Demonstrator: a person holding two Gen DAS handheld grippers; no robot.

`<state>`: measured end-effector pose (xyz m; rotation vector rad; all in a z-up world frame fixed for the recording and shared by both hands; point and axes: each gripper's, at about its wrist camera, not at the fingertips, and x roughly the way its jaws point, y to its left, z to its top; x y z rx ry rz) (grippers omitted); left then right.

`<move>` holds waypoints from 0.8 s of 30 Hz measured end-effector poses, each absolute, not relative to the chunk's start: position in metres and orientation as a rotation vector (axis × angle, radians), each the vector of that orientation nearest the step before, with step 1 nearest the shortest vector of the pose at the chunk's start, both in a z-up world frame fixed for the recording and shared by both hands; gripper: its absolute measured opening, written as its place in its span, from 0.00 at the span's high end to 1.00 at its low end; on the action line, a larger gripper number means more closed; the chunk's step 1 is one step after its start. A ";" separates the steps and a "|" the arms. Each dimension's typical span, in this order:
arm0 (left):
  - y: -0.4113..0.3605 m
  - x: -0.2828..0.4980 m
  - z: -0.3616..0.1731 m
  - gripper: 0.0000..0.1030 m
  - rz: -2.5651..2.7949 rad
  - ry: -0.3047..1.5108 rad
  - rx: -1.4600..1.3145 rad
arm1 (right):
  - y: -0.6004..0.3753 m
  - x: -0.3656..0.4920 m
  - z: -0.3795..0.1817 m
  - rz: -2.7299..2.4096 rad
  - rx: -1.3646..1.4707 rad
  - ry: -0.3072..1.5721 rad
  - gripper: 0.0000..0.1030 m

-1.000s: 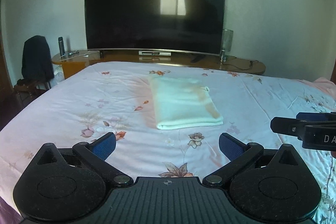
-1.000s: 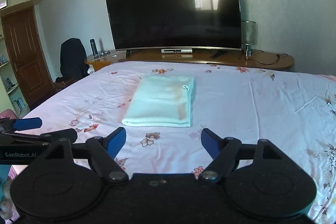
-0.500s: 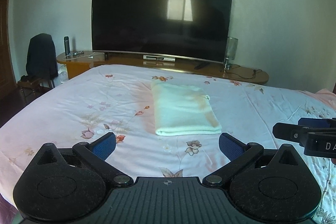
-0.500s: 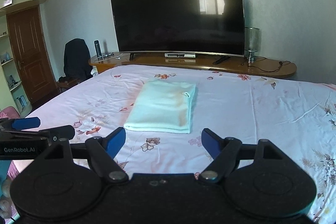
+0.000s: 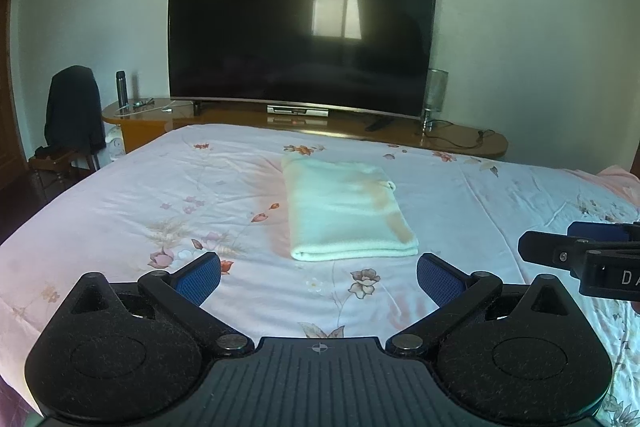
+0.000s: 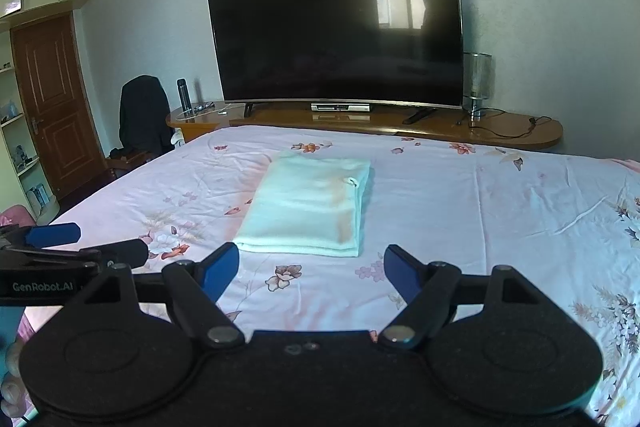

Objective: Fold small clothes

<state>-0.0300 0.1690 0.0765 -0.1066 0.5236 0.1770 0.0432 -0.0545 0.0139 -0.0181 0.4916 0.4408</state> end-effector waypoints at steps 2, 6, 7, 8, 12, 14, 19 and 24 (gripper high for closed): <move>0.169 -0.030 0.077 0.00 0.174 0.525 -0.106 | -0.054 0.042 0.014 0.437 -0.021 0.489 0.23; 0.170 -0.032 0.077 0.00 0.170 0.520 -0.103 | -0.055 0.040 0.015 0.434 -0.021 0.489 0.23; 0.170 -0.032 0.078 0.00 0.170 0.518 -0.103 | -0.055 0.039 0.015 0.437 -0.022 0.487 0.23; 0.170 -0.032 0.078 0.00 0.170 0.517 -0.103 | -0.056 0.040 0.015 0.439 -0.023 0.487 0.23; 0.172 -0.031 0.079 0.00 0.172 0.515 -0.106 | -0.050 0.040 0.016 0.437 -0.030 0.487 0.23; 0.174 -0.031 0.079 0.00 0.174 0.515 -0.109 | -0.048 0.040 0.017 0.437 -0.033 0.486 0.23; 0.175 -0.030 0.080 0.00 0.174 0.516 -0.110 | -0.046 0.040 0.018 0.437 -0.037 0.486 0.23; 0.177 -0.029 0.080 0.00 0.173 0.519 -0.110 | -0.043 0.042 0.018 0.440 -0.041 0.491 0.23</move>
